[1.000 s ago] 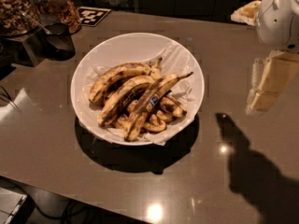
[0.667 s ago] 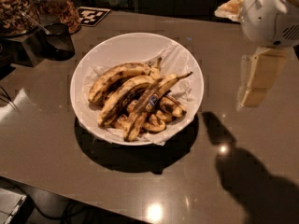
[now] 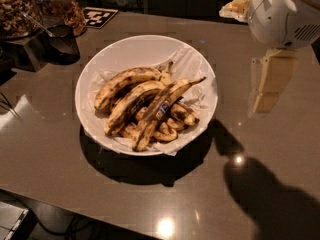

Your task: Pick banana from white bowl

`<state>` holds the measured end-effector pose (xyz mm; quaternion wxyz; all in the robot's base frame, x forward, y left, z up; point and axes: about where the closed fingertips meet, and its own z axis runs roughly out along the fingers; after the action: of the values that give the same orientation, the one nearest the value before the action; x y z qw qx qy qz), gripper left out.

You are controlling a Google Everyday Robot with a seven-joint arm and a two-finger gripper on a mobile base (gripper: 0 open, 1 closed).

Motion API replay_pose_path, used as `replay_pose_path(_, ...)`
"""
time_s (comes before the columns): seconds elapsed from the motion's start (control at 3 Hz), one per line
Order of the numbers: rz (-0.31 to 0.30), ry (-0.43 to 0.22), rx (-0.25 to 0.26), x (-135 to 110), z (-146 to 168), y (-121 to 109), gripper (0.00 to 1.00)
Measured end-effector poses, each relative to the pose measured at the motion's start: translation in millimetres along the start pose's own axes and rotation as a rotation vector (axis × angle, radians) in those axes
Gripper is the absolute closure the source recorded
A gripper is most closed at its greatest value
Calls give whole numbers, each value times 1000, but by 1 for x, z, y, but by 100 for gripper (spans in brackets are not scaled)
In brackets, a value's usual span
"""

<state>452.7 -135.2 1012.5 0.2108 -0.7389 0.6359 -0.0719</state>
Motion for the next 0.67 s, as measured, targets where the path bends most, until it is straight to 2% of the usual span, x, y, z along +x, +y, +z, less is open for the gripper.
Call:
replay_pose_path(0.33, -82, -16, 17, -22, 7, -12, 0)
replay_pose_path(0.67, -190, -40, -1, -50, 22, -21, 0)
